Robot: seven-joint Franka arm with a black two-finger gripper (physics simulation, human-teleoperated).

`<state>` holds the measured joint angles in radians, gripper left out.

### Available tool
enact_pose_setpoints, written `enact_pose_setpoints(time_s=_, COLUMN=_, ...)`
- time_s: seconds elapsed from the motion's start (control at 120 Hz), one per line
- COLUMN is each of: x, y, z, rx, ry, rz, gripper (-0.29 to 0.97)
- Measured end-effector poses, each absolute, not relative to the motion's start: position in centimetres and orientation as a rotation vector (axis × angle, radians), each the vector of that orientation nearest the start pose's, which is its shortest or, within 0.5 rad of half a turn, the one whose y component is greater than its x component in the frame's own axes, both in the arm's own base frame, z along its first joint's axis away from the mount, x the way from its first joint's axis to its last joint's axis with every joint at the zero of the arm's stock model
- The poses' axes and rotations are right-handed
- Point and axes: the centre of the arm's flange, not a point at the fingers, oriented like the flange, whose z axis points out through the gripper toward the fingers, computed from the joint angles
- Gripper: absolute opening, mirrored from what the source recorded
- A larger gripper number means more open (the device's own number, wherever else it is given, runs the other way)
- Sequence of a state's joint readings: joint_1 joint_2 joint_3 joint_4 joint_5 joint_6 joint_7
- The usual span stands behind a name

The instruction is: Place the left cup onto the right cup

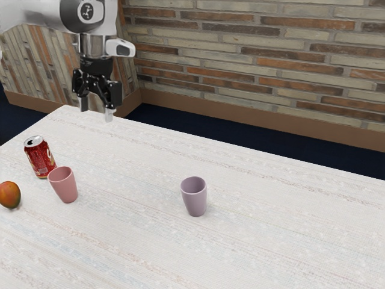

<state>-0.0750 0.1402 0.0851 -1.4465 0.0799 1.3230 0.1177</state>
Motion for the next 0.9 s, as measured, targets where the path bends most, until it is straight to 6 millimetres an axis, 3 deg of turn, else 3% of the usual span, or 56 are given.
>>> enact_pose_setpoints(time_s=0.075, x=57.3, y=1.3, z=57.9, rx=-3.05, ry=0.162, rz=0.367, gripper=0.68)
enact_pose_setpoints(time_s=0.142, x=56.6, y=2.1, z=55.2, rx=-3.055, ry=0.158, rz=0.394, gripper=0.68)
enact_pose_setpoints(time_s=0.292, x=54.1, y=7.3, z=49.6, rx=-3.076, ry=0.056, rz=0.411, gripper=0.68)
enact_pose_setpoints(time_s=0.5, x=53.0, y=13.9, z=46.7, rx=-3.093, ry=-0.09, rz=0.306, gripper=0.68)
enact_pose_setpoints(time_s=0.633, x=53.6, y=17.7, z=44.6, rx=-3.092, ry=-0.146, rz=0.232, gripper=0.68)
enact_pose_setpoints(time_s=0.9, x=56.3, y=18.9, z=39.8, rx=-3.102, ry=-0.109, rz=0.123, gripper=0.68)
